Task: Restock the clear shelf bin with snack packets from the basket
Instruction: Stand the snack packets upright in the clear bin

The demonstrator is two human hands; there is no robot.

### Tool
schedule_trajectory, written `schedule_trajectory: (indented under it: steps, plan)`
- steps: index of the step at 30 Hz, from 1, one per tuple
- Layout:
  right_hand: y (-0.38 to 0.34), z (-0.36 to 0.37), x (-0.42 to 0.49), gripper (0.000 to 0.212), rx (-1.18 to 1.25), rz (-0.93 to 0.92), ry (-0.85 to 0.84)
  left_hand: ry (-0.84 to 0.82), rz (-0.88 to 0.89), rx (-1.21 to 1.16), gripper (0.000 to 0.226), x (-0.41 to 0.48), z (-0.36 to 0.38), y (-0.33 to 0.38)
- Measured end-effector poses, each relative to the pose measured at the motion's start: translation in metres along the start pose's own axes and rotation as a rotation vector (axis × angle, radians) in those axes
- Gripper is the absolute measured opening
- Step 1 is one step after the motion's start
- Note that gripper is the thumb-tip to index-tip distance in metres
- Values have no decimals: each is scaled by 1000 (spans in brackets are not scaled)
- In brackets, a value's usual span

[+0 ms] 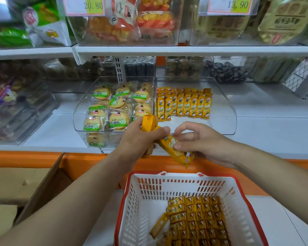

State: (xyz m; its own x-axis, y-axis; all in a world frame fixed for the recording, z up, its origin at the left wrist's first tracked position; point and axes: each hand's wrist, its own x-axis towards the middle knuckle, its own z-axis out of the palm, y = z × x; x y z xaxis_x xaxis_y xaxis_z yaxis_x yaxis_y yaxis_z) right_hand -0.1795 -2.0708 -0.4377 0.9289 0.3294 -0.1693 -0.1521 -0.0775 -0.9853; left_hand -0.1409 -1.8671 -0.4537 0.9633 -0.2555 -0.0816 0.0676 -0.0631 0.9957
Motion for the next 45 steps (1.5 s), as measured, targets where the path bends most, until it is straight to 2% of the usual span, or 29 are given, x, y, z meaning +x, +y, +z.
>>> schedule_trajectory:
  steps: [3,5,8,11,14,17,19,27,32,35,37,39,42,43,45]
  plan:
    - [-7,4,1,53,-15,20,-97,-1,-8,-50,45,-1,-2,6]
    - [-11,2,4,61,-44,20,-92,6,-44,-98,38,0,-7,11]
    - [-16,-8,18,52,-65,-14,84,15,-75,-113,20,1,-18,14]
    - [-19,-30,46,46,-218,-96,330,5,-25,15,19,3,-27,10]
    - [-13,-60,85,46,-421,-132,491,9,14,51,26,6,-32,4]
    - [-3,-83,128,50,-643,-108,593,32,24,48,44,10,-35,0]
    - [3,-92,151,51,-766,-89,644,53,26,54,48,13,-37,-3]
    - [24,-104,203,46,-1059,-60,634,112,47,66,36,25,-42,-13]
    - [26,-101,208,53,-1306,-20,675,123,57,69,35,29,-37,-16]
    - [16,-95,196,55,-1367,0,668,127,52,86,39,29,-34,-15]
    - [5,-90,177,52,-1362,-16,692,123,46,120,47,27,-31,-13]
    - [-5,-81,153,36,-1219,-95,675,112,52,157,52,26,-28,-12]
    - [-14,-54,100,8,-656,-169,440,78,78,202,48,22,-18,-11]
    - [-15,-44,82,5,-492,-164,344,66,94,226,46,20,-14,-10]
    - [-15,-25,50,11,-264,-141,214,32,132,256,46,15,-3,-9]
